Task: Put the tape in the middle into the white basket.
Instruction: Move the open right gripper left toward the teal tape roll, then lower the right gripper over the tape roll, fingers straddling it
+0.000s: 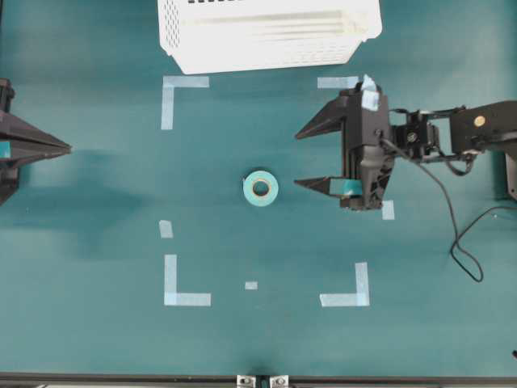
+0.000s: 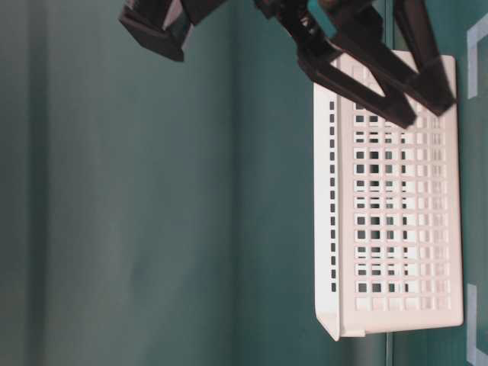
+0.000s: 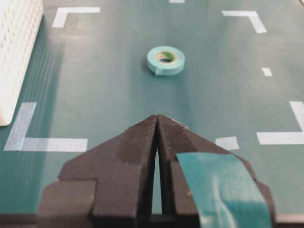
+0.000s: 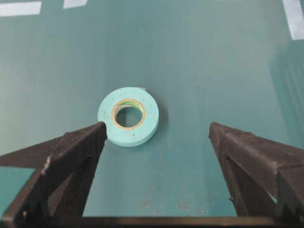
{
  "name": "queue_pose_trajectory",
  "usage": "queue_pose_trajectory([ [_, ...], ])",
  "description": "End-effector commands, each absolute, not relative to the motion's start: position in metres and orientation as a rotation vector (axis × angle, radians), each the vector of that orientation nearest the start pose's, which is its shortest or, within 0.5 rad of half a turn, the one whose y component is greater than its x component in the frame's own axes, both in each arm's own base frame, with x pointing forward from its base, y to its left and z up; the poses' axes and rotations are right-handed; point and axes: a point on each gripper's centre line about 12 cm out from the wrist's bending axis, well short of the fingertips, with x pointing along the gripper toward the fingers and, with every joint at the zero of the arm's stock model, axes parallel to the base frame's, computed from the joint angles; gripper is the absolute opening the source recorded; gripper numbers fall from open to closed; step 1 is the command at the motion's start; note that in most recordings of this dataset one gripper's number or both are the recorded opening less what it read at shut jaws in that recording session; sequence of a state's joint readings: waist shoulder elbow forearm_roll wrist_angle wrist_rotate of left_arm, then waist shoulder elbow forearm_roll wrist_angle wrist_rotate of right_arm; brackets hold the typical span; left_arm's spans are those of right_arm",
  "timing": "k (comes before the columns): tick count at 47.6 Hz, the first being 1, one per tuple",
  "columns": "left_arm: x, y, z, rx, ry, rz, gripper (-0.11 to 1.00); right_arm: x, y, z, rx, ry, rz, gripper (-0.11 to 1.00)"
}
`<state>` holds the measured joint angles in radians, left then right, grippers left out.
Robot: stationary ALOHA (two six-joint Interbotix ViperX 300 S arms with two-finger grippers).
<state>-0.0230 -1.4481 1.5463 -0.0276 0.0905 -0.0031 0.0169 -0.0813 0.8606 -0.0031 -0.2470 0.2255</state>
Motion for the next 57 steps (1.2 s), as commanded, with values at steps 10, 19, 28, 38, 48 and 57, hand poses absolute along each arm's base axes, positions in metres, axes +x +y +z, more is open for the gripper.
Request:
queue_pose_trajectory([
  [10,0.126,-0.003,0.177,-0.029,0.175,-0.024,-0.11,0.367,0.011,0.163,0.21,0.544,-0.03,1.0],
  [19,0.125,-0.003,0.176,-0.029,0.175,-0.024,-0.11,0.375,0.016,0.158,0.215,0.568,-0.025,1.0],
  [28,0.125,-0.003,0.176,-0.029,0.177,-0.022,-0.11,0.382,0.021,0.154,0.217,0.577,-0.014,1.0],
  [38,0.126,-0.003,0.176,-0.027,0.178,-0.024,-0.11,0.387,0.022,0.148,0.234,0.594,-0.02,1.0],
  [48,0.125,-0.003,0.176,-0.027,0.177,-0.023,-0.11,0.392,0.023,0.141,0.24,0.632,-0.027,1.0],
  [57,0.125,-0.003,0.176,-0.027,0.177,-0.024,-0.11,0.398,0.023,0.132,0.238,0.675,-0.035,1.0],
])
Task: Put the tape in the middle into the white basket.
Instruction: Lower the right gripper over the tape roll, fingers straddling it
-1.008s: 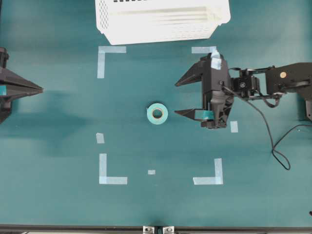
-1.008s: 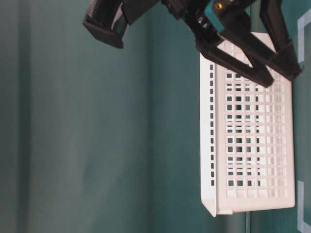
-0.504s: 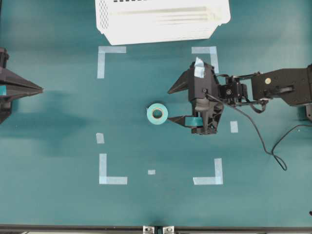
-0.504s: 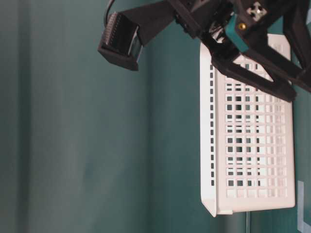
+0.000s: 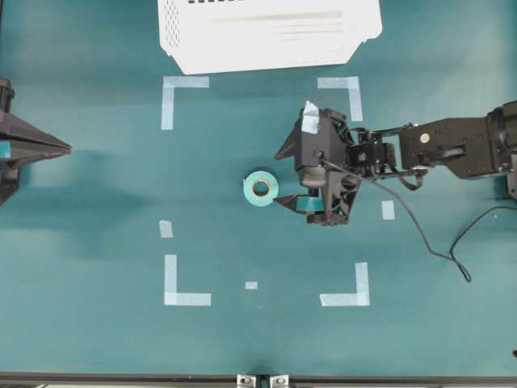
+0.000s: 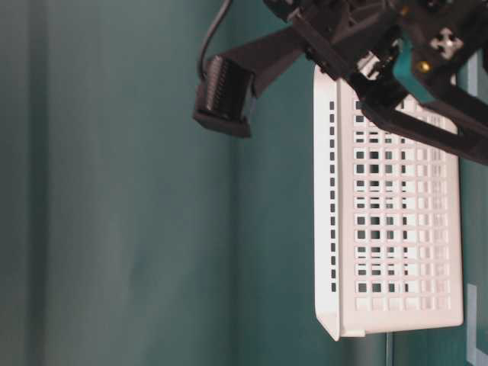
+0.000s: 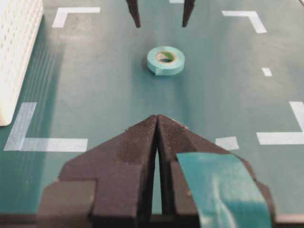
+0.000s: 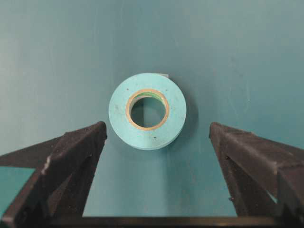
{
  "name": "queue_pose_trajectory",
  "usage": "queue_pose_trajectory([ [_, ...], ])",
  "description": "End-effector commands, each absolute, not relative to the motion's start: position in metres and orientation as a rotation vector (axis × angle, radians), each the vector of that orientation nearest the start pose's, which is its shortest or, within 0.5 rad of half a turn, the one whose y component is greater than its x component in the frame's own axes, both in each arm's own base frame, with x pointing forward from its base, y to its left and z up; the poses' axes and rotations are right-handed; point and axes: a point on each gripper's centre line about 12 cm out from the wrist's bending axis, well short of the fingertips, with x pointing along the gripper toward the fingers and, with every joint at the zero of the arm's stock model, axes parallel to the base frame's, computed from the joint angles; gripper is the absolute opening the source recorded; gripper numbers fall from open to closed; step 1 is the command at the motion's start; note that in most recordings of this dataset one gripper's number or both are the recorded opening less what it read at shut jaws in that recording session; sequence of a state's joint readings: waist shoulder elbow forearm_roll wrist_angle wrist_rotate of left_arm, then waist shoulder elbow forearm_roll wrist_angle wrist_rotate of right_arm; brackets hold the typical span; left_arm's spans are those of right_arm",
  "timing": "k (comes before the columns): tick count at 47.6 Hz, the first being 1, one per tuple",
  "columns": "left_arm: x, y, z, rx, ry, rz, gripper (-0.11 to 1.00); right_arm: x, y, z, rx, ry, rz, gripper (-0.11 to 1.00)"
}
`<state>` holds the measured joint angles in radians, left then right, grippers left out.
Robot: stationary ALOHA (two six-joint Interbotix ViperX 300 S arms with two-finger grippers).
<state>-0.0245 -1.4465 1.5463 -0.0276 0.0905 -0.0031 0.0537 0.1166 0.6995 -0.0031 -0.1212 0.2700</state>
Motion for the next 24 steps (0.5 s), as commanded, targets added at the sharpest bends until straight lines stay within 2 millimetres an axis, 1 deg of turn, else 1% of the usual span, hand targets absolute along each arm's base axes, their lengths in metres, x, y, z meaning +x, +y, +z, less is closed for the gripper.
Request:
queue_pose_trajectory([
  [1,0.126,-0.003,0.177,-0.027,0.175,-0.023,-0.11,0.399,0.023,0.132,0.237,0.675,-0.033,1.0],
  [24,0.125,-0.003,0.176,-0.027,0.177,-0.024,-0.11,0.41,0.025,0.122,0.238,0.7,-0.035,1.0],
])
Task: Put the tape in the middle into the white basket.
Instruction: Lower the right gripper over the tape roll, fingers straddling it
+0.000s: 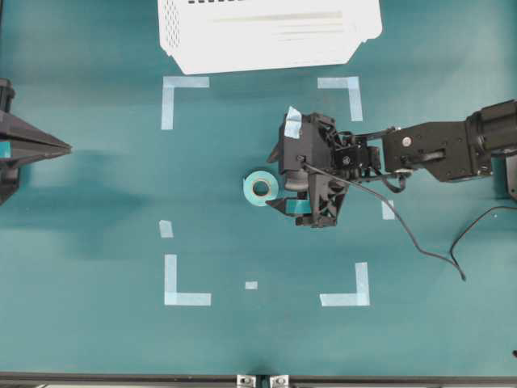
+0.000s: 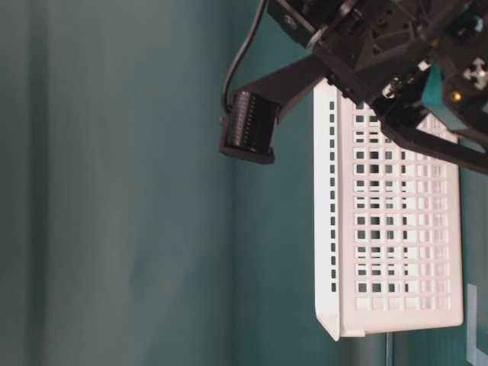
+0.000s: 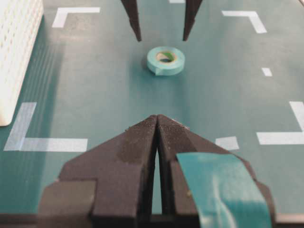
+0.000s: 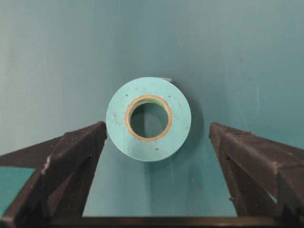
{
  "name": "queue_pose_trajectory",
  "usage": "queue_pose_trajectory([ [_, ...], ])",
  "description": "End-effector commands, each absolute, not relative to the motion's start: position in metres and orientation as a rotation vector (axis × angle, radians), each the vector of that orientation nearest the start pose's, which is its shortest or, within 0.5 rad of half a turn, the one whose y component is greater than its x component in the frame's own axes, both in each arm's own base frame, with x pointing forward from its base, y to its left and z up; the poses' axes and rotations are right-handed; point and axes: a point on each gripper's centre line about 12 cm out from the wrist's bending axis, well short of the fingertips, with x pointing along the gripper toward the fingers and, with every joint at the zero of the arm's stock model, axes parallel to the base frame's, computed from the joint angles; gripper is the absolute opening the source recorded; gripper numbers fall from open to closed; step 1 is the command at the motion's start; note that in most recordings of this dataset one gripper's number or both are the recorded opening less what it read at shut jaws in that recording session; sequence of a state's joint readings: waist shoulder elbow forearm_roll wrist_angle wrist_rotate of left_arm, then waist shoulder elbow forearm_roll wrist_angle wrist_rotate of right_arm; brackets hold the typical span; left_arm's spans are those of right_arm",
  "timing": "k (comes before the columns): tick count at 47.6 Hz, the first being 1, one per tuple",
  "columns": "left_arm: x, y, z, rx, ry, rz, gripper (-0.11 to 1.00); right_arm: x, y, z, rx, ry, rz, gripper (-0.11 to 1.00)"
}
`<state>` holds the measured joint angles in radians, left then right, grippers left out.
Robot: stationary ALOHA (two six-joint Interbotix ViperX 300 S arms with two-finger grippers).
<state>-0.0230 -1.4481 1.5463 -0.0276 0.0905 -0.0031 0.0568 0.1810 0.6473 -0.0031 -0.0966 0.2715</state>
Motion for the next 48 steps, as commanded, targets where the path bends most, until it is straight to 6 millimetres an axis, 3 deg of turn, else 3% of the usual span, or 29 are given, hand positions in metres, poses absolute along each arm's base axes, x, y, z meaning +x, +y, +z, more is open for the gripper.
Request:
queue_pose_trajectory([
  [1,0.125,-0.003,0.176,-0.027,0.177,-0.024,-0.11,0.41,0.025,0.122,0.236,0.701,-0.035,1.0],
  [48,0.125,-0.003,0.176,-0.027,0.177,-0.023,-0.11,0.417,0.026,0.107,0.278,0.724,-0.053,1.0],
])
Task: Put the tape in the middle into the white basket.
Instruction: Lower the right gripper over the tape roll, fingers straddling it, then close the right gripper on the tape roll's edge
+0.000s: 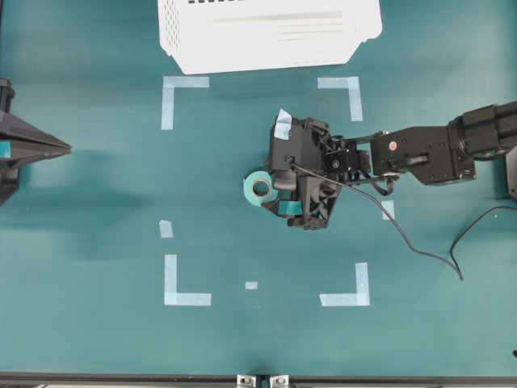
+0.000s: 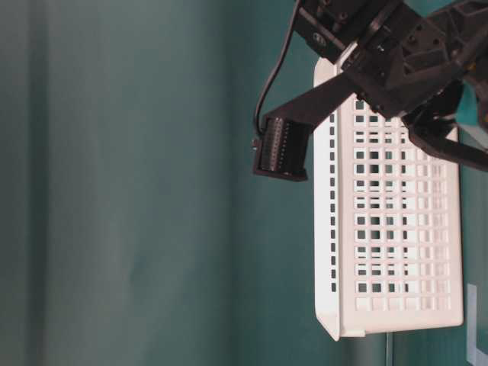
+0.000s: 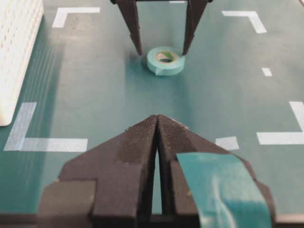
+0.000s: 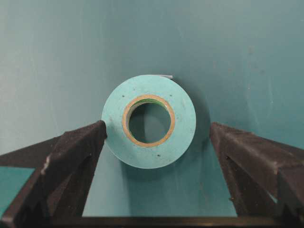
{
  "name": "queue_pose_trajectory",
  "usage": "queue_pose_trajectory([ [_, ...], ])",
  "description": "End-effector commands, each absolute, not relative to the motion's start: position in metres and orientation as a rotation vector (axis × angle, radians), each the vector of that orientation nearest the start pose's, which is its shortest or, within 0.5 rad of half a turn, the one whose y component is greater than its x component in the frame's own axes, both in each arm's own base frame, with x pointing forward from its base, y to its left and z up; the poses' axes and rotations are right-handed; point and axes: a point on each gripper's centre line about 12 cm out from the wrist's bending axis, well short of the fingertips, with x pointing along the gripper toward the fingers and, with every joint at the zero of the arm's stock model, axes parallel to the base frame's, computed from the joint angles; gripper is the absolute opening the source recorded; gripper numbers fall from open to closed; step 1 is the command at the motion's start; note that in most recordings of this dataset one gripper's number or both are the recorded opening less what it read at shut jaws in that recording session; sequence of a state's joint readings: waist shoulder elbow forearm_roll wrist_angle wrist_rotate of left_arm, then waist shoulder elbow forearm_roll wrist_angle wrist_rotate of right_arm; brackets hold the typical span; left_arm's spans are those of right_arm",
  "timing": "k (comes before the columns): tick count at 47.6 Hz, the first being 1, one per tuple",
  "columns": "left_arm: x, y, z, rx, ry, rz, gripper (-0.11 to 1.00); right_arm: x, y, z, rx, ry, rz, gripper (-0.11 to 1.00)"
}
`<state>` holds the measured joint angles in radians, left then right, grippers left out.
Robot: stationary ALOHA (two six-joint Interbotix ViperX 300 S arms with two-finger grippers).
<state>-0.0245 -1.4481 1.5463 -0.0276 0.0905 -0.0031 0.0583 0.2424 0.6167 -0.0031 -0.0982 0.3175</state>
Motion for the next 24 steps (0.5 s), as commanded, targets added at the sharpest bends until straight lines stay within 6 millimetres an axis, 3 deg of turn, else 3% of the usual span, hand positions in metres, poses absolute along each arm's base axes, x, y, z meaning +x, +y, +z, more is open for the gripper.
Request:
queue_pose_trajectory([
  [1,0.1254,-0.0033,0.1763,-0.027,0.177,-0.024,-0.11,0.4179,0.0264,0.1077,0.278,0.722,-0.053,1.0],
  [24,0.1255,-0.0032,0.1763,-0.027,0.177,-0.023,-0.11,0.4204,0.0298,0.1104,0.276,0.714,-0.044,1.0],
])
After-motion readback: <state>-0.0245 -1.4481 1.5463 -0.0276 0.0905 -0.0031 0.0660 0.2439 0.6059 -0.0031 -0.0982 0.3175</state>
